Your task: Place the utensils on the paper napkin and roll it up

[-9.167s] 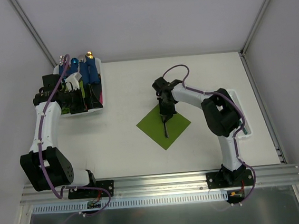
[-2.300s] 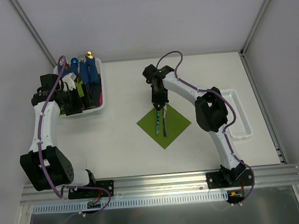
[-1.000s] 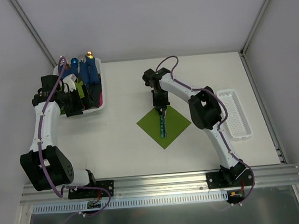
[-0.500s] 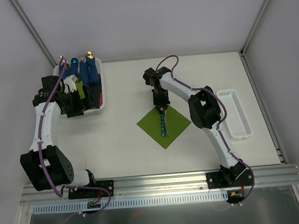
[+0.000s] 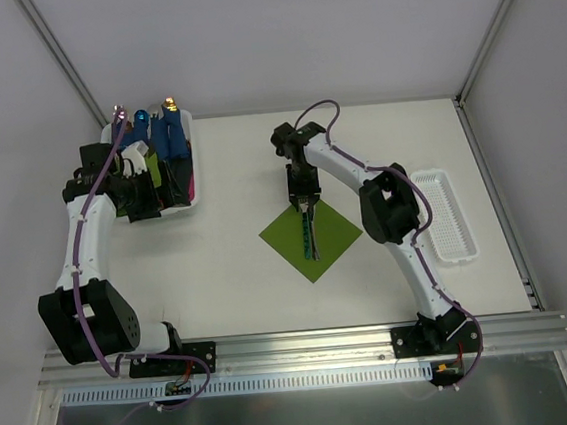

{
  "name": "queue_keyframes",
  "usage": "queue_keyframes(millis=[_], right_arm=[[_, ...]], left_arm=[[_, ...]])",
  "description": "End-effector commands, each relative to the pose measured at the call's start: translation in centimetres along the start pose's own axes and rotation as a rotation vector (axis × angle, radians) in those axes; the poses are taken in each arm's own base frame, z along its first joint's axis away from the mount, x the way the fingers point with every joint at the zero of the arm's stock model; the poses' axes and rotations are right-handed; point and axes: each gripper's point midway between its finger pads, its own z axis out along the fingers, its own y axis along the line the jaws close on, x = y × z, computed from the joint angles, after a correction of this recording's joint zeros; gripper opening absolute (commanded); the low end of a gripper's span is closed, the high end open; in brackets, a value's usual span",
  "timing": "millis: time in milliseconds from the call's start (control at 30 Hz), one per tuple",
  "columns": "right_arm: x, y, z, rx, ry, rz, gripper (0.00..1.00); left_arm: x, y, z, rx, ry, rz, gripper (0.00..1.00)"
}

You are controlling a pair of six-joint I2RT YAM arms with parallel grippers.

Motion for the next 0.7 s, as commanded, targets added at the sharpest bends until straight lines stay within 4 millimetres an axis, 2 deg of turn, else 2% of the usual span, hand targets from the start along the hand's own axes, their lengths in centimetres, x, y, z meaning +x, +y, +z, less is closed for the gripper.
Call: queue_keyframes(millis=[0, 33, 67, 100, 133, 167, 200, 233, 267, 300, 333, 367, 400, 433, 467, 500, 533, 567, 600, 633, 667], right_arm=[[-1.1, 0.7, -6.7, -0.087, -0.123, 0.016, 0.36], [-1.3, 0.5, -7.8, -0.101, -0.15, 0.023, 0.36], [-1.8, 0.5, -10.8, -0.147, -0.226, 0.031, 0.36], [-1.3, -0.4, -11.0, -0.141, -0.225, 0.046, 0.36], [-1.1, -1.0, -11.9, -0.153, -0.243, 0.057, 0.36], [-1.3, -1.3, -15.1, -0.214, -0.32, 0.072, 0.36], [-0.1, -2.7, -14.1, -0.195, -0.299, 0.085, 0.36], [0.4, -3.4, -14.7, -0.204, -0.323, 0.089, 0.37], [0.4, -4.2, -17.7, -0.259, -0.417, 0.1, 0.41], [1.0, -5.2, -18.0, -0.26, -0.434, 0.109, 0.44], [2.7, -6.6, -16.2, -0.226, -0.405, 0.1, 0.47], [3.0, -7.3, -16.4, -0.232, -0.436, 0.1, 0.53], [3.9, -8.5, -17.8, -0.248, -0.482, 0.106, 0.54], [5.6, -9.9, -15.8, -0.207, -0.445, 0.095, 0.55], [6.3, -10.5, -15.5, -0.204, -0.447, 0.094, 0.55], [7.0, -11.2, -15.1, -0.199, -0.44, 0.092, 0.55], [7.8, -11.7, -15.4, -0.212, -0.455, 0.092, 0.56], [9.2, -12.2, -13.8, -0.206, -0.418, 0.085, 0.55], [9.8, -12.6, -13.4, -0.212, -0.412, 0.092, 0.55], [10.4, -12.8, -13.7, -0.231, -0.424, 0.096, 0.55], [11.2, -13.1, -12.9, -0.233, -0.406, 0.102, 0.55]], left_arm=[[-0.4, -3.2, -0.9, 0.07, -0.03, 0.075, 0.99], [-0.4, -3.7, -0.7, 0.076, -0.03, 0.087, 0.99], [-0.3, -4.3, -0.6, 0.084, -0.037, 0.106, 0.97], [0.1, -5.6, -0.1, 0.083, -0.027, 0.132, 0.95], [0.1, -6.0, 0.1, 0.068, -0.039, 0.137, 0.94], [0.2, -7.0, 0.6, 0.069, -0.054, 0.164, 0.88], [0.4, -7.4, 1.0, 0.046, -0.061, 0.144, 0.86], [1.3, -9.1, 1.7, 0.063, -0.046, 0.175, 0.83], [1.9, -9.7, 2.3, 0.053, -0.038, 0.184, 0.81], [2.1, -10.7, 2.8, 0.056, -0.045, 0.185, 0.79], [3.1, -12.0, 3.5, 0.052, -0.033, 0.222, 0.76], [3.6, -12.4, 4.3, 0.044, -0.018, 0.227, 0.74], [4.1, -13.1, 4.8, 0.052, -0.011, 0.229, 0.72], [5.0, -14.9, 5.4, 0.096, 0.004, 0.277, 0.68], [5.8, -15.8, 6.1, 0.118, 0.036, 0.316, 0.65], [6.7, -16.8, 6.5, 0.164, 0.06, 0.429, 0.64], [7.8, -18.0, 6.6, 0.227, 0.089, 0.526, 0.63], [10.4, -19.9, 6.5, 0.335, 0.148, 0.627, 0.62], [11.3, -20.0, 6.7, 0.392, 0.156, 0.764, 0.62], [12.5, -20.3, 6.7, 0.445, 0.172, 0.828, 0.61], [14.5, -20.4, 6.4, 0.536, 0.222, 0.864, 0.58]])
